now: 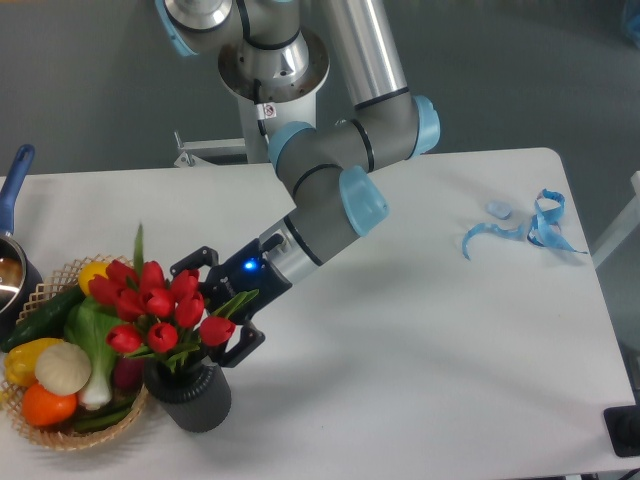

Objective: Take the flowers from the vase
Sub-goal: 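Lower the gripper around the tulip stems above the vase rim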

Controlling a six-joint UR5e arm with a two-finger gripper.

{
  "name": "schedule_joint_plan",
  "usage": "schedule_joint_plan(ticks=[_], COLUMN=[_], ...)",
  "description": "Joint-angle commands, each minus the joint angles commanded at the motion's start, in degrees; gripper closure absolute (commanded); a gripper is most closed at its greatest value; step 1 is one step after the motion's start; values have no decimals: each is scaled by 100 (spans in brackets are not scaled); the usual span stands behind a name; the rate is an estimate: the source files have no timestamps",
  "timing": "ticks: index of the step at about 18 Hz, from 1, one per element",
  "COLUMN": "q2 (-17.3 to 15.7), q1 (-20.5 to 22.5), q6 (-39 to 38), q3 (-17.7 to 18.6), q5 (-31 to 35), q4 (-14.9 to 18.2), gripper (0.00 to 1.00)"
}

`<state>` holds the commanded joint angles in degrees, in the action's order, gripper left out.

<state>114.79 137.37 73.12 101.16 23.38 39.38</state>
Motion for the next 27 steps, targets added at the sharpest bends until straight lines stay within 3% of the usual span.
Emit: schedule_joint_plan(ticks=[1, 2, 15, 27], q2=[-9, -26, -562, -606], q1=[0, 9, 175, 368], q6=[0, 0, -623, -2143], q3=[0, 0, -17, -1010], q5=[0, 0, -201, -518], q4=[0, 0, 9, 9], gripper=[83, 99, 100, 100])
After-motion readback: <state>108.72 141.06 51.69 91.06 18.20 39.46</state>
